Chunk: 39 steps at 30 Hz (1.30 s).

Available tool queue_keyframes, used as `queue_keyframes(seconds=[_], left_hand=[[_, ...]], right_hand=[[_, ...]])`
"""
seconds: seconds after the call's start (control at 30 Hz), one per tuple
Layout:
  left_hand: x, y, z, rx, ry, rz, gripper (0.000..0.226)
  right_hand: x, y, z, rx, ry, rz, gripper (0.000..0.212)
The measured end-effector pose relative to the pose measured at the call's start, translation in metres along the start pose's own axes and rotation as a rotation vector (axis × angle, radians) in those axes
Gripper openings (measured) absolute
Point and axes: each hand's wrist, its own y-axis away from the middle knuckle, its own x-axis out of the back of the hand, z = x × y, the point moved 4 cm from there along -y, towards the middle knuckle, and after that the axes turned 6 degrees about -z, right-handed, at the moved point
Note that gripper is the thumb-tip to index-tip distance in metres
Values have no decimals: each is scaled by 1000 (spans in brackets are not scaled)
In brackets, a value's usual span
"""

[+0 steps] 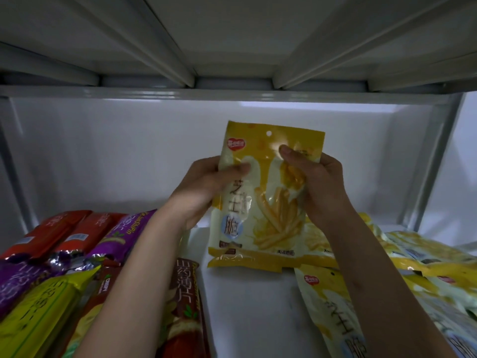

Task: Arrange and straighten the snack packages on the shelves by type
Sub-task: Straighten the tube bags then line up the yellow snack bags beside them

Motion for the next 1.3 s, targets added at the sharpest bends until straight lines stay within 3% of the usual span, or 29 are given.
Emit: queue_keyframes(seconds=[0.1, 0.3, 0.4, 0.53, 0.67, 0.83, 0.93, 1.03, 1.17, 1.3], left_hand=[[0, 1, -2, 23, -89, 70, 18], [4, 1, 6, -38, 75, 215, 21], [2, 4, 7, -10, 123, 189, 27], [1, 6, 6, 118, 45, 5, 47], [2, 9, 2, 196, -12, -133, 48], [4, 6, 6, 89, -16, 20, 51], [2, 2, 6, 67, -38, 79, 42], [-3, 2, 4, 96, -25, 55, 45], [-9, 5, -2, 212, -69, -108, 45], [-4, -1, -6, 189, -68, -12, 41]], right_hand=[[0, 0, 4, -69, -2, -14, 26], [-9, 6, 12, -304, 116, -375, 51], [-8, 5, 15, -313, 146, -337, 46], [-4, 4, 13, -284, 174, -246, 47], [-5, 5, 11, -270, 180, -257, 45], [-10, 7, 16, -343, 151, -350, 52], [-8, 6, 18, -372, 153, -349, 55], [-3, 4, 15, -343, 145, -275, 45], [4, 1, 12, -315, 176, -187, 36], [2, 2, 10, -310, 179, -237, 41]])
